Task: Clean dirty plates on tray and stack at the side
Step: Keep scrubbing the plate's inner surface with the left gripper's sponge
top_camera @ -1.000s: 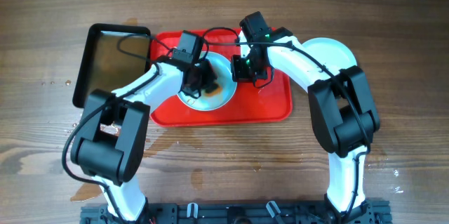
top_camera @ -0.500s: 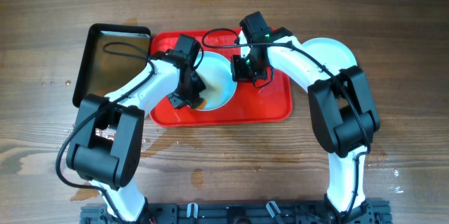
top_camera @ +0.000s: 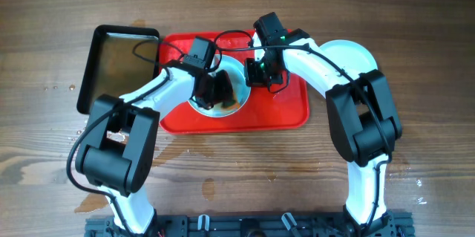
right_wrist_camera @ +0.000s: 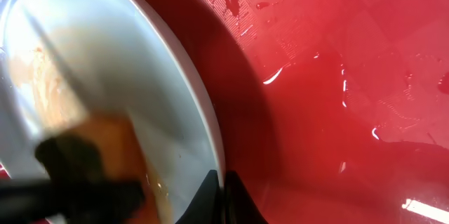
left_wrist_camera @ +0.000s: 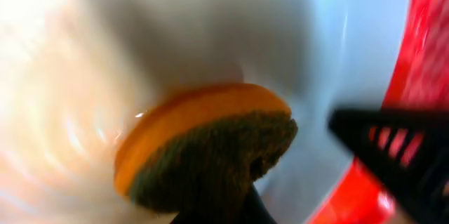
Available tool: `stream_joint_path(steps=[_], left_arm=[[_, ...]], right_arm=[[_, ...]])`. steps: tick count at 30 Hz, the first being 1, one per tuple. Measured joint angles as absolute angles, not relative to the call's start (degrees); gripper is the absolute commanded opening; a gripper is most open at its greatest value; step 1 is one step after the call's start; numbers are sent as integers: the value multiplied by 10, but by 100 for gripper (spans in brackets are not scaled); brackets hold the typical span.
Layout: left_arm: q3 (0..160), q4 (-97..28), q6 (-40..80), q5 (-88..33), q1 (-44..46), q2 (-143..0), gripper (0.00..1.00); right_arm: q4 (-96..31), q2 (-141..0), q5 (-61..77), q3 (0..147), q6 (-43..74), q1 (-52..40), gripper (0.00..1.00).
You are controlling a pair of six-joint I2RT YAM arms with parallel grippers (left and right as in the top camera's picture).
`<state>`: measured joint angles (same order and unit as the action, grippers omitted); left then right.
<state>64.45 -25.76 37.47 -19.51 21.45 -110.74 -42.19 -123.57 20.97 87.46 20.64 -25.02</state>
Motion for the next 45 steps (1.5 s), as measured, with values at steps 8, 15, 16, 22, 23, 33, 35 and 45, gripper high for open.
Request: stream_joint_path(steps=[8, 15, 16, 22, 23, 33, 35, 45], left_arm=[[654, -257, 443, 60, 214, -1100, 4], [660, -329, 458, 99, 215, -1096, 4], [661, -337, 458, 97, 216, -1096, 4], [662, -389, 458, 91, 230, -1091, 4], [662, -390, 458, 91, 231, -1091, 4], [662, -392, 455, 82, 232, -1091, 4], [662, -394, 448, 62, 231, -1089, 4], [662, -397, 373, -60, 232, -1088, 4]], right_arm=[[-422, -1235, 210, 875, 206, -250, 4], [-422, -1235, 210, 875, 206, -250, 4], [-422, -1235, 210, 875, 206, -250, 4], [-420, -1236, 210, 875, 207, -249, 4], [-419, -1235, 211, 875, 208, -249, 4], [-413, -1249, 273, 875, 209, -225, 4], [-412, -1252, 289, 875, 209, -220, 4], [-411, -1254, 300, 875, 209, -217, 4]])
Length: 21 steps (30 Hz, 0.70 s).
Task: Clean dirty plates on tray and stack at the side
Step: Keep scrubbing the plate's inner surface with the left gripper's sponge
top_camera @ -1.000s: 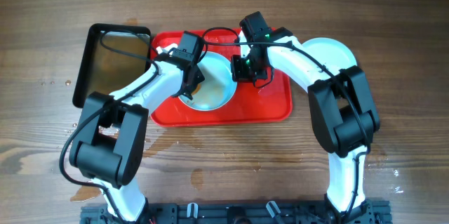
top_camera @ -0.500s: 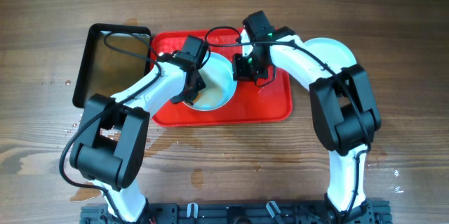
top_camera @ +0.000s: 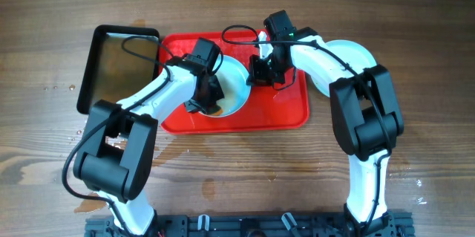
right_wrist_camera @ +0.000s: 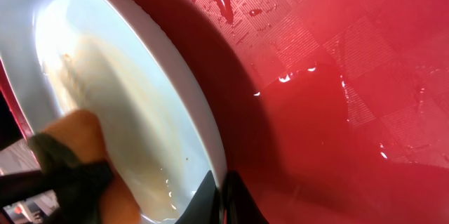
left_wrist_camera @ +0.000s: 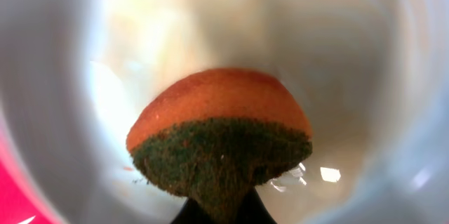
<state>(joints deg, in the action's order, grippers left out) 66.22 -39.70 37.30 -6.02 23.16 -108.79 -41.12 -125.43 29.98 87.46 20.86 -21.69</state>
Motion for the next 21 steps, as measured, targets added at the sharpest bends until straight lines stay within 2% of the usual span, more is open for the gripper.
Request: stream_joint_path(steps=[7, 21], left_arm=[[660, -397, 338, -119, 237, -1089, 4], [658, -401, 332, -162, 262, -1092, 4]], right_arm=[[-411, -1254, 300, 875, 209, -217, 4], [-409, -1255, 300, 875, 202, -217, 4]])
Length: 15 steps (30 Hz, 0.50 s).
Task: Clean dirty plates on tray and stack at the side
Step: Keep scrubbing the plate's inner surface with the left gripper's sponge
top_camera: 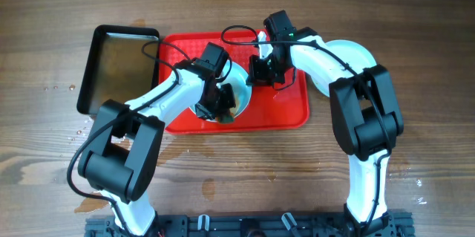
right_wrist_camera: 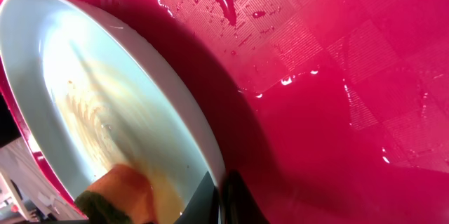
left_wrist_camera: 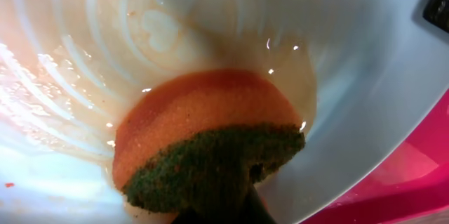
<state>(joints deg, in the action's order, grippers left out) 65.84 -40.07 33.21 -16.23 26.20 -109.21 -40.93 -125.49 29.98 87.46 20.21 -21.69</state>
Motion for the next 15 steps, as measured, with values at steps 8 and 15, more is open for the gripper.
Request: stream_joint_path(steps=[8, 15], left_arm=[[656, -401, 330, -206, 262, -1096, 4], [652, -401, 330, -260, 262, -1103, 4]], right_arm=[[-410, -1255, 300, 875, 196, -217, 5], [-412, -1256, 300, 875, 191, -217, 4]])
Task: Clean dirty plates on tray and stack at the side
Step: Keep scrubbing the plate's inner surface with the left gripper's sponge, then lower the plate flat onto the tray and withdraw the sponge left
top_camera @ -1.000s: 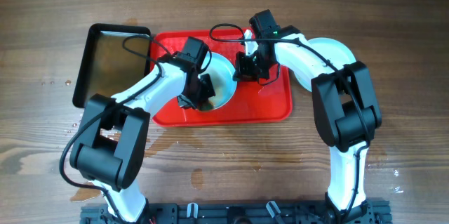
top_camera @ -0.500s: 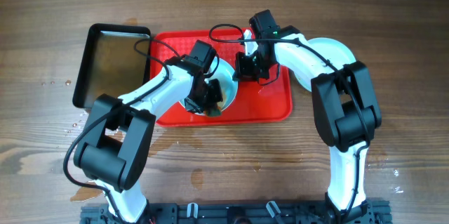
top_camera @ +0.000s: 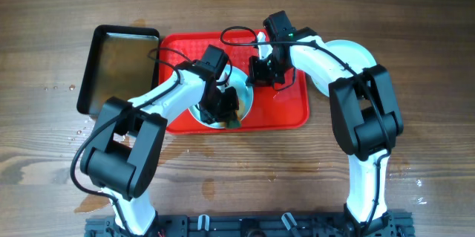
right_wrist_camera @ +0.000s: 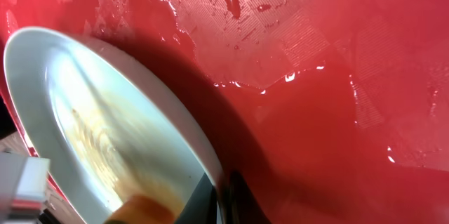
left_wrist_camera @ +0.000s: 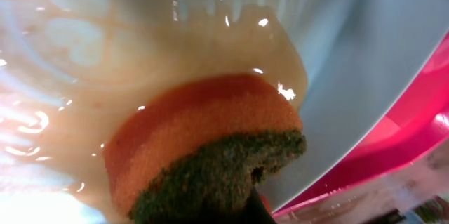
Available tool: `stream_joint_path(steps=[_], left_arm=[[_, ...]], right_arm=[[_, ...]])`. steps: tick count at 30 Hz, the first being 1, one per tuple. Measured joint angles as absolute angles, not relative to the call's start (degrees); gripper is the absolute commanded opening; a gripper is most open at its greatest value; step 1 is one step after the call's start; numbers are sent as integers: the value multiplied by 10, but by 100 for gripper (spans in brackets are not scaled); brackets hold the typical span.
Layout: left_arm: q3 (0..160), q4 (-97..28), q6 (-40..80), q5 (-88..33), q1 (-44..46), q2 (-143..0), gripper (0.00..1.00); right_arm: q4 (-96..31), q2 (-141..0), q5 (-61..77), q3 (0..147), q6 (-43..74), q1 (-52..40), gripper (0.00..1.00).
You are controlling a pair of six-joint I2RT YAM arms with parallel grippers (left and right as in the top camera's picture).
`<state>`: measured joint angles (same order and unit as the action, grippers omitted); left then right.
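A white plate (top_camera: 243,94) smeared with brownish liquid stands tilted on the red tray (top_camera: 286,111). My right gripper (top_camera: 257,73) is shut on the plate's right rim (right_wrist_camera: 203,150), its fingers pinching the edge (right_wrist_camera: 223,196). My left gripper (top_camera: 221,107) is shut on an orange sponge with a green scrub side (left_wrist_camera: 203,133). The sponge is pressed against the plate's inner face (left_wrist_camera: 337,76) near its front rim. The sponge's orange corner (right_wrist_camera: 144,210) also shows in the right wrist view. The left fingers themselves are mostly hidden behind the sponge.
A black rectangular tray (top_camera: 119,66) lies at the left, touching the red tray. Water drops and wet streaks cover the red tray's floor (right_wrist_camera: 316,76). Both arms cross over the red tray. Wet patches mark the wooden table (top_camera: 208,189) at the front.
The sponge in my left gripper has shifted a little further toward the plate's front rim. My right gripper still pinches the rim in the same place.
My right gripper held the plate's rim at every moment. The sponge in my left gripper was at the plate's middle, then at its left side, then lower right, and now near the front rim. The brown smear is spread thin and watery.
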<state>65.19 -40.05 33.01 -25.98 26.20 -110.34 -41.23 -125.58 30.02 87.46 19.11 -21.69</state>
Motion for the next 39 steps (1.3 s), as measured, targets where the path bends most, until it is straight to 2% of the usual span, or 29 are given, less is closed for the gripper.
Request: stream_joint_path(steps=[18, 39], left_arm=[[649, -398, 330, -306, 245, -1111, 4], [686, -410, 308, -299, 53, -1003, 4]], right_arm=[[-412, -1256, 300, 875, 187, -217, 4], [-400, -1259, 304, 875, 200, -217, 4]])
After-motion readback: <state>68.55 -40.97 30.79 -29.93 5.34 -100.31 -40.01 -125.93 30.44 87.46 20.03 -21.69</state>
